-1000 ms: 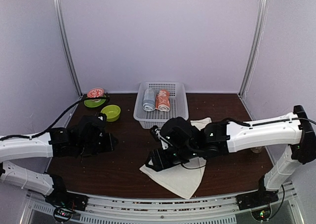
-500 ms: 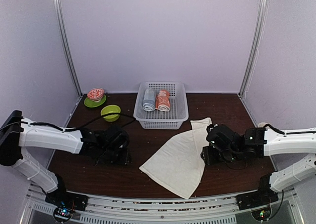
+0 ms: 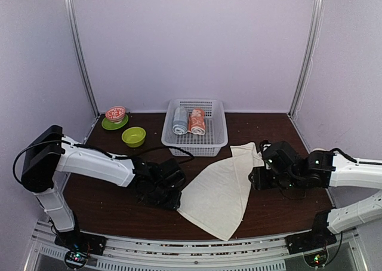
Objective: Roll the towels
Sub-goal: Pick up the towel from the center of the board, then adjust the towel at the center of the board, then pick up the towel from the center of the board.
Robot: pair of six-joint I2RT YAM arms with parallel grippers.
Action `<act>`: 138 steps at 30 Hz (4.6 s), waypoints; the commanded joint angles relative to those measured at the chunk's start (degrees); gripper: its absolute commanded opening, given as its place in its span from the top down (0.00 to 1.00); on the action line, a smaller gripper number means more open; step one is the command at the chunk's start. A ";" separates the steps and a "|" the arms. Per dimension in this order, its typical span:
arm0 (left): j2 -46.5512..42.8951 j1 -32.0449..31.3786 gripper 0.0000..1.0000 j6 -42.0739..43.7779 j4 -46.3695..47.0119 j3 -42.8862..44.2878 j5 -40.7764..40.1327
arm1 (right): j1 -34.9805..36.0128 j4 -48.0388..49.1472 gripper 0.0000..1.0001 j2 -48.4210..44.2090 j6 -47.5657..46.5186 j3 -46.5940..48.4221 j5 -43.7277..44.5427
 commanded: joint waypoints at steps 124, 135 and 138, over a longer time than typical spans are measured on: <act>-40.78 -12.15 1.00 2.74 -25.59 -8.17 -32.89 | -0.72 9.38 0.54 31.33 -2.70 3.18 -15.63; -48.08 -12.12 1.00 2.08 -25.66 -9.61 -33.57 | -1.49 4.39 1.00 32.91 -5.49 5.75 -14.36; -50.36 -12.10 1.00 4.25 -25.38 -8.30 -35.88 | -5.31 2.90 1.00 24.38 -5.96 7.13 -11.55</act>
